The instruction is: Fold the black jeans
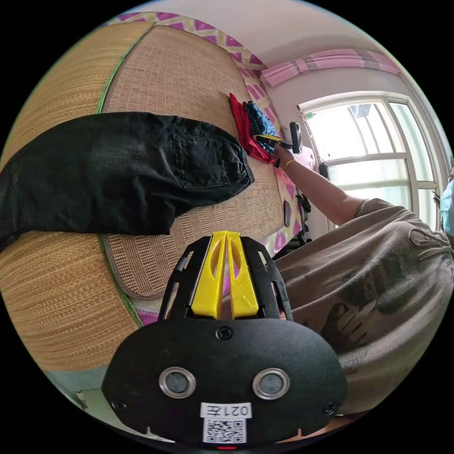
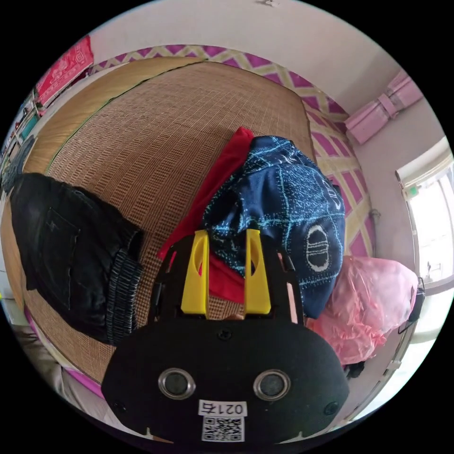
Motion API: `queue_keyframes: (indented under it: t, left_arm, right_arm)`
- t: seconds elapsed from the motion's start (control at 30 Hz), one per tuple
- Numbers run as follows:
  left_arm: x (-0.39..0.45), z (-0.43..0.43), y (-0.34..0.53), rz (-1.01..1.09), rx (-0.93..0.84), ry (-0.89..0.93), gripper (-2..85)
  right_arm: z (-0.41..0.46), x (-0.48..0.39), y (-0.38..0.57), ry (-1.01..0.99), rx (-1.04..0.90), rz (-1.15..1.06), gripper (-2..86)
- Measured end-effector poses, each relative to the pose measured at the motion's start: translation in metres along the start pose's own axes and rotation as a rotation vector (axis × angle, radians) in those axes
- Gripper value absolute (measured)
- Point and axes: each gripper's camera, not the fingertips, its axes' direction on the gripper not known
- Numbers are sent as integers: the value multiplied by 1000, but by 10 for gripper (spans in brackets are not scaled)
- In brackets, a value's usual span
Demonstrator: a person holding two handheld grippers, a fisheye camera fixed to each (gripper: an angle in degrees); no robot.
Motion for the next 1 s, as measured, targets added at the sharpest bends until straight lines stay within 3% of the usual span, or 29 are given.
queue_keyframes:
  t: [0.1,0.3,0.4,0.53,0.7,0.8,0.87,1.0]
  left_arm:
    - [2,-20,-2,-20,3,-19,-10]
    - [2,-44,-21,-5,-45,-20,-10]
    - [7,-57,-39,38,-66,-19,-10]
    - [14,-72,-58,93,-84,7,-10]
    - [12,-77,-64,132,-130,29,-10]
    - [3,-78,-61,127,-147,59,-10]
    - [-2,-78,-59,121,-155,71,-10]
    - [-6,-82,-54,117,-184,100,-10]
  right_arm:
    - [4,28,12,-86,74,96,31]
    - [-6,124,47,-346,230,297,1]
    - [-30,168,60,-373,293,234,-3]
    - [-73,190,88,-231,269,-39,-4]
    - [-93,151,155,-231,123,-367,-1]
    - [-45,85,206,-351,-100,-500,12]
    - [30,29,249,-444,-287,-455,45]
    - [117,29,286,-503,-297,-98,121]
